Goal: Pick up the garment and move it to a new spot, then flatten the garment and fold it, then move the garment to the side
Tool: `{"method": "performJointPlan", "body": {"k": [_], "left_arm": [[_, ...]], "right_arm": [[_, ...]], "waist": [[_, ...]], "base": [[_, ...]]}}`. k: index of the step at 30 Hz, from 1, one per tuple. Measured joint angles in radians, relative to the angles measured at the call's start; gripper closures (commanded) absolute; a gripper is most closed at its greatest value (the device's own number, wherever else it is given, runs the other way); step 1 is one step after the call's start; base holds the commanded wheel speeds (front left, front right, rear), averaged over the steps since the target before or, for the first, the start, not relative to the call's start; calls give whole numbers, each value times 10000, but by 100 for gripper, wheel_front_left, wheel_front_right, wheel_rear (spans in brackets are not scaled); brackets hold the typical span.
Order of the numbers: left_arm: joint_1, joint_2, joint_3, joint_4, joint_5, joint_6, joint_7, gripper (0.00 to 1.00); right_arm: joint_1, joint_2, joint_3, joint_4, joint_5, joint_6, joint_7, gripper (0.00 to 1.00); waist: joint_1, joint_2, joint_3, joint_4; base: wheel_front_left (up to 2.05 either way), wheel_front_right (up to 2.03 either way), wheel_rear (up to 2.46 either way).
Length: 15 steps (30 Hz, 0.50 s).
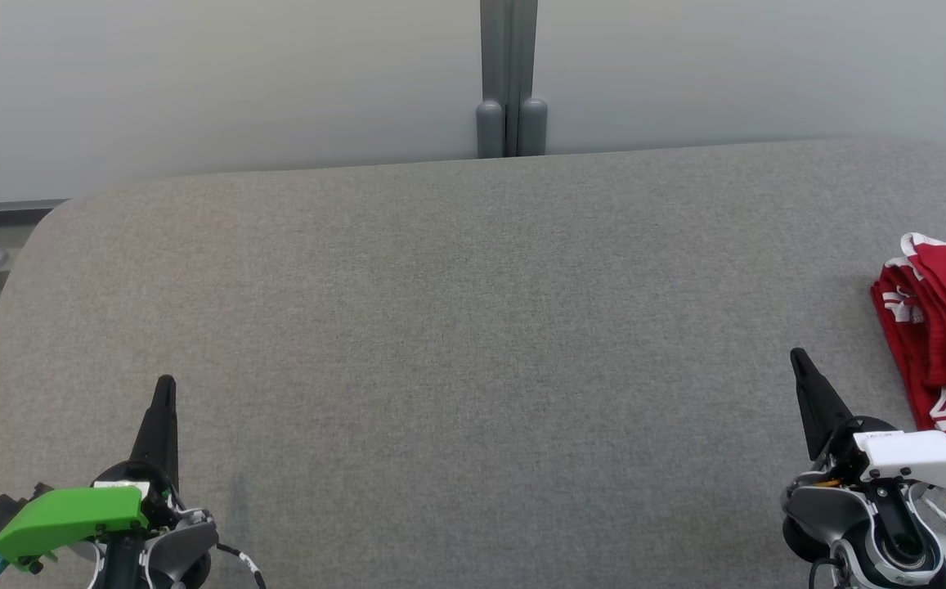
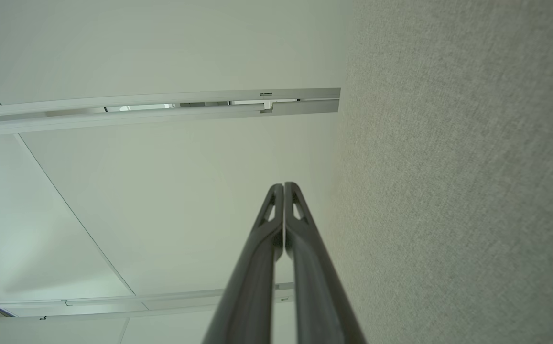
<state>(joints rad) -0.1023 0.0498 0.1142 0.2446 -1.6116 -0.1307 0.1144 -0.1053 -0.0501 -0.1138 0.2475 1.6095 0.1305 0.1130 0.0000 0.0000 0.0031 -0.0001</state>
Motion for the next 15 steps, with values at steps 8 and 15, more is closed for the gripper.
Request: {"method": "performJointPlan", "body": {"k": [8, 15], "left_arm": [[-1, 0, 0, 0, 0, 0, 0, 100], [-1, 0, 2, 0, 0, 0, 0, 100]], "right_arm": [[0, 0, 0, 0, 0, 0, 0, 100], [0, 0, 0, 0, 0, 0, 2, 100]], "waist": [[0, 0, 0, 0], [0, 0, 0, 0]], "base": [[0, 0, 0], [0, 0, 0]]}}
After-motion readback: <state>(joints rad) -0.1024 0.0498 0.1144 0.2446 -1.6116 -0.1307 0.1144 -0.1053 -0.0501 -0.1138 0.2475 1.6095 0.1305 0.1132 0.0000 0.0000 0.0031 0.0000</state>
